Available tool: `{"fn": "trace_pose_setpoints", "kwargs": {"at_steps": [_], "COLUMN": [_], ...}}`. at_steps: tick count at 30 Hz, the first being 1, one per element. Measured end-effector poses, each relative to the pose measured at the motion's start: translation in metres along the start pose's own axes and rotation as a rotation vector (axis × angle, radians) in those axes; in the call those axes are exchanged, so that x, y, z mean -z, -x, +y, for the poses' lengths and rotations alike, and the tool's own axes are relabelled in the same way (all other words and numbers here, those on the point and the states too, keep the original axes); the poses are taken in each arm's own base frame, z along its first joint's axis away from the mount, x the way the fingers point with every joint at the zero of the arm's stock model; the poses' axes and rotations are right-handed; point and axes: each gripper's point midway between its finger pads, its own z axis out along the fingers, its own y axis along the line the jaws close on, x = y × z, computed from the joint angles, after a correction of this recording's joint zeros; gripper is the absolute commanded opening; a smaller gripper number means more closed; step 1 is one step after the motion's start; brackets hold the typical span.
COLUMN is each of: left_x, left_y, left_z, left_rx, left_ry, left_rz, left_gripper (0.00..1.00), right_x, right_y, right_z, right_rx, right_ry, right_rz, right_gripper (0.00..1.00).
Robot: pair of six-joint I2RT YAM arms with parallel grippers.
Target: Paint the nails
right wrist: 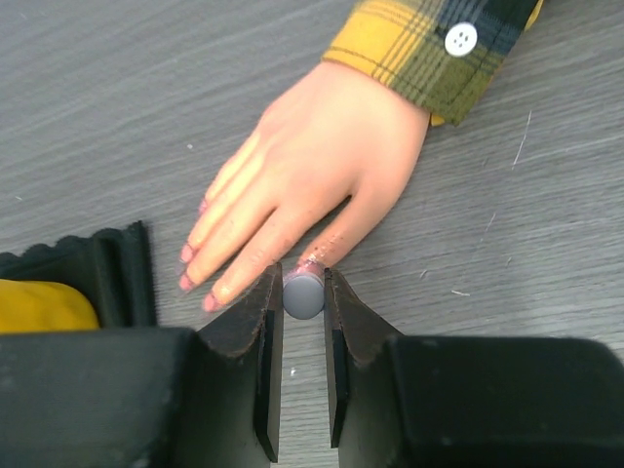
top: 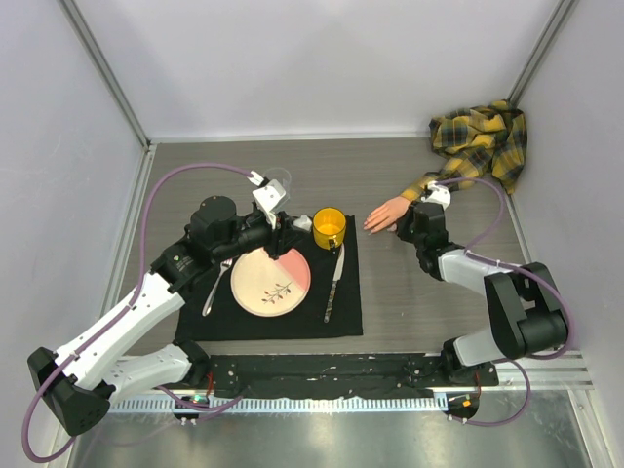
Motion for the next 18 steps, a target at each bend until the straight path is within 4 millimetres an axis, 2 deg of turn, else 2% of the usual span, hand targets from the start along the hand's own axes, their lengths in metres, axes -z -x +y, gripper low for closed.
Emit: {"fn": "trace_pose_setpoints", "kwargs": {"at_steps": [5, 18], "left_x": [0.000, 0.000], "left_y": [0.000, 0.000], "left_z": [0.000, 0.000], "left_rx": [0.000, 0.000], "left_ry": [0.000, 0.000], "left_rz": [0.000, 0.000], "left_gripper": [0.00, 0.00], "right_x": [-0.006, -0.013], "right_y": [-0.013, -0.007], "right_z": [-0.004, 0.002], "right_rx": [0.012, 0.026], "right_ry": [-0.013, 0.018], "right_rz": [0.036, 0.003], "right_gripper": [0.01, 0.01]}}
